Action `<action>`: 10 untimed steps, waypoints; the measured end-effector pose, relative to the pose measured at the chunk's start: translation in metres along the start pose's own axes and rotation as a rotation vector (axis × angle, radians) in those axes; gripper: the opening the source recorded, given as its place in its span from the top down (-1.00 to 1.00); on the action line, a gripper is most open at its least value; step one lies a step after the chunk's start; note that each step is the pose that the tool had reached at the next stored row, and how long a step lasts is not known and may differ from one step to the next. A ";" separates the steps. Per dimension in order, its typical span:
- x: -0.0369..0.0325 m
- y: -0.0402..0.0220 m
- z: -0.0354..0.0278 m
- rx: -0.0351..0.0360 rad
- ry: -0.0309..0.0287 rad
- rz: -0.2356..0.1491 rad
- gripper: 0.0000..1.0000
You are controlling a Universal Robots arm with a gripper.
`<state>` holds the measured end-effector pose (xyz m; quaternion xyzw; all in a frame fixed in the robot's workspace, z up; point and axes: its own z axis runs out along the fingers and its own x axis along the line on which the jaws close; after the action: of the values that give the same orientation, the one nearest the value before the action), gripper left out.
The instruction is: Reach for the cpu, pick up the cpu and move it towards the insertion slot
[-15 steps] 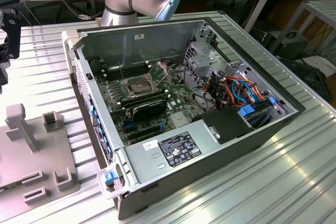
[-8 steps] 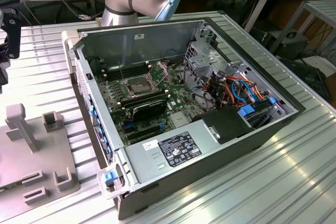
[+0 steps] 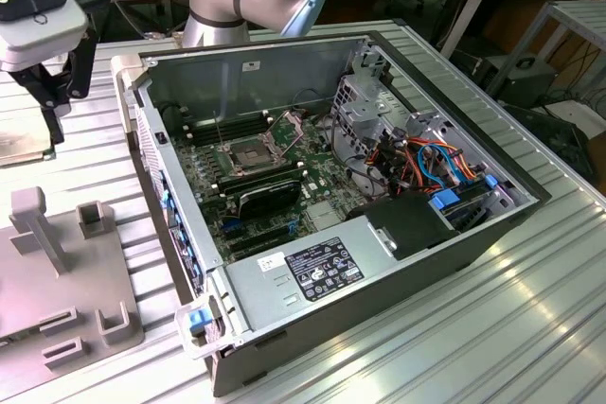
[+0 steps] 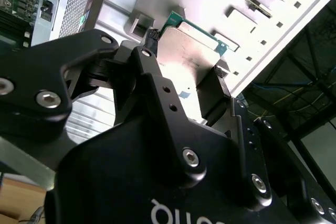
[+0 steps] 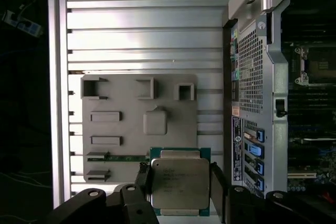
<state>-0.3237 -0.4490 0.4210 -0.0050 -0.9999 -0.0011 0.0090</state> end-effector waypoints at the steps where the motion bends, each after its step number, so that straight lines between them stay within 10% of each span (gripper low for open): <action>1: -0.0011 0.0000 0.0000 -0.0001 0.0000 0.000 -0.09; 10: -0.0156 0.0002 -0.0003 -0.0001 0.0000 0.000 -0.09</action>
<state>-0.3081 -0.4490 0.4210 -0.0050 -0.9999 -0.0011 0.0090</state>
